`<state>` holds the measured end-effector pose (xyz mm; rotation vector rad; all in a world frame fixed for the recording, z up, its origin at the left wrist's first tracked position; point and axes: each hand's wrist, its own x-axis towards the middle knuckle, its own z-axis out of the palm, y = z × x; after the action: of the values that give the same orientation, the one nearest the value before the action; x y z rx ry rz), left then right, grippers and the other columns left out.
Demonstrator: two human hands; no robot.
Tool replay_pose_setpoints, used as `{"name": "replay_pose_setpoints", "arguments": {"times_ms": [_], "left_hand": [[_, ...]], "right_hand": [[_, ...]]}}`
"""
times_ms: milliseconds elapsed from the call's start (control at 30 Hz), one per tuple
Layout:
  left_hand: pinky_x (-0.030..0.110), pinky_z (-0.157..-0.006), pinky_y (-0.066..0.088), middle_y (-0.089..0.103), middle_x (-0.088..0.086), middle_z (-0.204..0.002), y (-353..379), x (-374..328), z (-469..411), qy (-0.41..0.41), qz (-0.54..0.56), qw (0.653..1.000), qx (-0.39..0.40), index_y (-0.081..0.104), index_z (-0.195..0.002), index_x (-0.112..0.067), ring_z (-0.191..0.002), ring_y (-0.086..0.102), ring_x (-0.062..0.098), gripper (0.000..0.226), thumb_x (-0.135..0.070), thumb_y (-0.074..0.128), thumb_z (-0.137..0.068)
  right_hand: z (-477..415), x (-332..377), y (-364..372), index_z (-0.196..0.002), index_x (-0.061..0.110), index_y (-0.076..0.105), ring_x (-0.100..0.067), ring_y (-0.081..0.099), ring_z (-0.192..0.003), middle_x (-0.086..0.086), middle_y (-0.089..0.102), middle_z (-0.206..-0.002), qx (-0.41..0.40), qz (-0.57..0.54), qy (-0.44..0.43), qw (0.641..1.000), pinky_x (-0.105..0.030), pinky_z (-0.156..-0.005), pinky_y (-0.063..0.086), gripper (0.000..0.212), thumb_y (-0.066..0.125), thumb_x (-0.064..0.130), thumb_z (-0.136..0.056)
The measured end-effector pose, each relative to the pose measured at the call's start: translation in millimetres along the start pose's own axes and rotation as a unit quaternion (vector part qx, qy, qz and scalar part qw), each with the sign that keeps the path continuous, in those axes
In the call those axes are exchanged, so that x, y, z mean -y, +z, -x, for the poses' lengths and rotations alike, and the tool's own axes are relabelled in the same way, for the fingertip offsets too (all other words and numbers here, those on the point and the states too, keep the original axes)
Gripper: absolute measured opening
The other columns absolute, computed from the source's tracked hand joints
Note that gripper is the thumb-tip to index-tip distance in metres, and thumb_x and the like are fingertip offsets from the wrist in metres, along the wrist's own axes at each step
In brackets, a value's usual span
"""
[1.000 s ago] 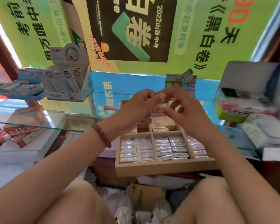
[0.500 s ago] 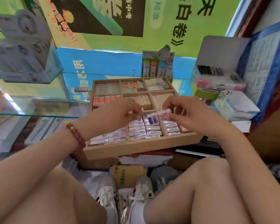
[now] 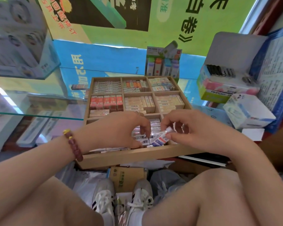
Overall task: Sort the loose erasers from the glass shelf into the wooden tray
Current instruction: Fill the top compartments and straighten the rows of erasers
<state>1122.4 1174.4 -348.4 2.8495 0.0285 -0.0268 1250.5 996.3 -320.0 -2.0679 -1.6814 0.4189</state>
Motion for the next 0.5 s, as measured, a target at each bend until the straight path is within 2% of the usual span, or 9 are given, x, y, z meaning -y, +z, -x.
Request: {"name": "replay_pose_setpoints", "arguments": {"times_ms": [100,200,267,333,400,500], "left_hand": [[0.019,-0.071,0.042,0.054,-0.023,-0.091,2.0,-0.1,-2.2,0.006,0.015,1.000,-0.007,0.057,-0.093,-0.040,-0.087,0.049,-0.006,0.023,-0.044,0.069,-0.074],[0.007,-0.065,0.034,0.054,-0.024,-0.091,-0.2,-2.5,-2.4,0.004,0.005,1.000,-0.011,0.052,-0.087,-0.042,-0.085,0.046,-0.011,0.022,-0.050,0.068,-0.074],[0.009,-0.062,0.032,0.056,-0.022,-0.096,0.1,-5.7,-2.8,0.005,-0.027,0.999,-0.022,0.053,-0.089,-0.043,-0.084,0.048,-0.005,0.022,-0.054,0.064,-0.075],[0.015,-0.059,0.034,0.057,-0.020,-0.097,2.4,-9.4,-5.7,0.013,-0.065,0.997,-0.050,0.054,-0.090,-0.040,-0.084,0.050,0.000,0.024,-0.058,0.059,-0.075],[0.019,-0.061,0.038,0.058,-0.019,-0.094,4.0,-10.5,-9.0,0.009,-0.071,0.996,-0.060,0.054,-0.086,-0.039,-0.083,0.051,0.000,0.024,-0.059,0.059,-0.074],[0.012,-0.058,0.032,0.056,-0.019,-0.085,6.3,-6.3,-10.4,-0.002,-0.062,0.996,-0.065,0.051,-0.083,-0.038,-0.072,0.046,0.000,0.028,-0.062,0.060,-0.072]], "right_hand": [[-1.5,-0.8,-1.4,-0.089,0.032,0.064,-0.006,0.052,-0.073,0.018,0.058,-0.081,-0.003,-0.006,0.013,1.000,-0.018,-0.065,0.042,0.008,0.063,0.025,-0.086],[-4.7,-1.9,-4.6,-0.087,0.035,0.061,-0.006,0.053,-0.075,0.020,0.058,-0.083,-0.052,-0.014,0.033,0.998,-0.019,-0.063,0.042,0.007,0.062,0.027,-0.086],[-7.8,-1.5,-6.1,-0.086,0.033,0.061,-0.007,0.053,-0.072,0.018,0.058,-0.080,-0.098,-0.018,0.044,0.994,-0.022,-0.063,0.043,0.005,0.061,0.028,-0.086],[-11.0,-1.0,-7.4,-0.084,0.032,0.060,-0.006,0.053,-0.069,0.019,0.058,-0.076,-0.125,-0.009,0.051,0.991,-0.022,-0.061,0.043,0.006,0.060,0.027,-0.087],[-13.4,-0.6,-8.0,-0.082,0.032,0.058,-0.002,0.051,-0.067,0.027,0.056,-0.077,-0.114,-0.001,0.060,0.992,-0.017,-0.056,0.040,0.007,0.059,0.027,-0.087],[-13.7,0.3,-9.3,-0.082,0.031,0.058,0.000,0.049,-0.062,0.027,0.055,-0.074,-0.083,-0.025,0.062,0.994,-0.014,-0.055,0.039,0.005,0.058,0.026,-0.084]]}}
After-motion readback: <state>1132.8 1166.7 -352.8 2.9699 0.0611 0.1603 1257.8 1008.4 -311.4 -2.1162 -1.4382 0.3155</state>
